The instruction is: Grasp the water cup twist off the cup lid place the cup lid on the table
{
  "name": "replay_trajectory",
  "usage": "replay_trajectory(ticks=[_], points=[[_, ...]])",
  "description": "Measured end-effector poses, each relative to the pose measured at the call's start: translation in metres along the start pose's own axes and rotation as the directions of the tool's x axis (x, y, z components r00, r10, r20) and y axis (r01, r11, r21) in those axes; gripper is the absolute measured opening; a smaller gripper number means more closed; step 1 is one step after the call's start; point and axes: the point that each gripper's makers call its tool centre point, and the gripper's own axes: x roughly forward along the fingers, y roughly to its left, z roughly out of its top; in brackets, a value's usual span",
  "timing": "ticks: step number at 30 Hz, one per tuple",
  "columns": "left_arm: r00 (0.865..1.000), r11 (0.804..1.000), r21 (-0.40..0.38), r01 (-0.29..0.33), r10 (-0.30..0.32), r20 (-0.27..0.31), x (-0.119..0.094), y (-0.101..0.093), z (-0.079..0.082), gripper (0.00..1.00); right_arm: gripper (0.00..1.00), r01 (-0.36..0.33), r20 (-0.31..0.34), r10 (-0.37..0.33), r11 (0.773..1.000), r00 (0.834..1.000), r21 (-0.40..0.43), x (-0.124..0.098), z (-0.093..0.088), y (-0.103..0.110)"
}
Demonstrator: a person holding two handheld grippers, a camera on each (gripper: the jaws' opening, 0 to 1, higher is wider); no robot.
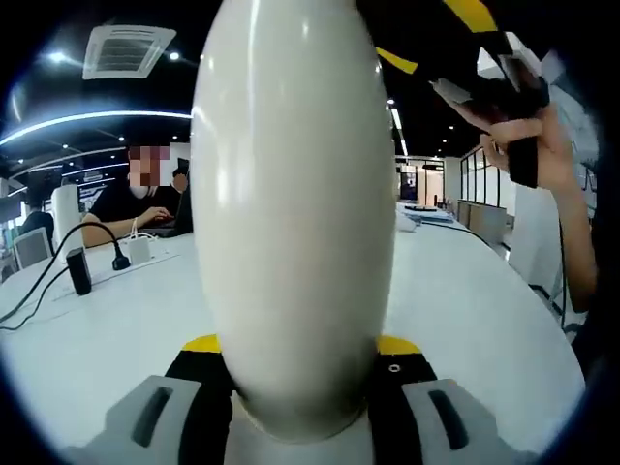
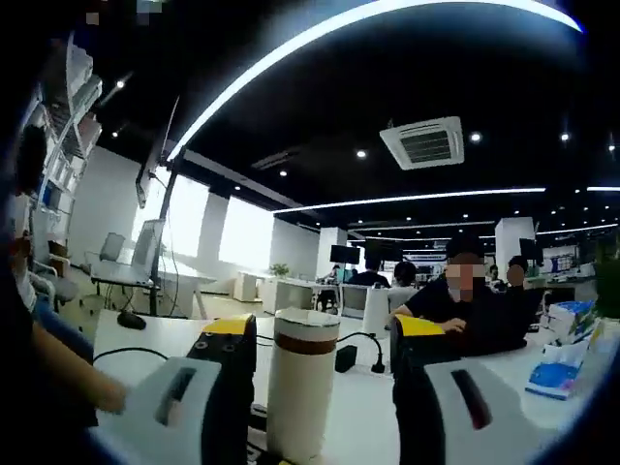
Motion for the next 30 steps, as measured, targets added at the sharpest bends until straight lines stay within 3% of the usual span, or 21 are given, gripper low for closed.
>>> replay_trajectory(ticks=[6, 13, 23, 30], points=[[1.0, 1.0, 0.002, -0.003, 0.003, -0.007, 0.001, 0.0, -0.001, 0.55, 0.58, -0.002, -0.02, 0.001, 0.999, 1.0, -0.034, 0.018, -0.008, 0.01], [1.0, 1.0, 0.001, -0.002, 0.002, -0.011, 0.001, 0.0, -0.001, 0.55, 0.54, -0.024, -0.044, 0.023, 0.999, 0.999, -0.039, 0.04, -0.018, 0.006], [1.0, 1.0, -0.001, -0.001, 0.001, -0.015, 0.001, 0.0, -0.002, 0.55, 0.44, -0.141, -0.061, 0.143, 0.989, 0.988, 0.044, 0.052, -0.027, 0.002], [1.0, 1.0, -0.005, -0.001, 0.001, -0.018, 0.002, 0.001, -0.003, 0.55, 0.44, -0.221, -0.1, 0.218, 0.975, 0.971, -0.017, 0.056, -0.027, 0.004]])
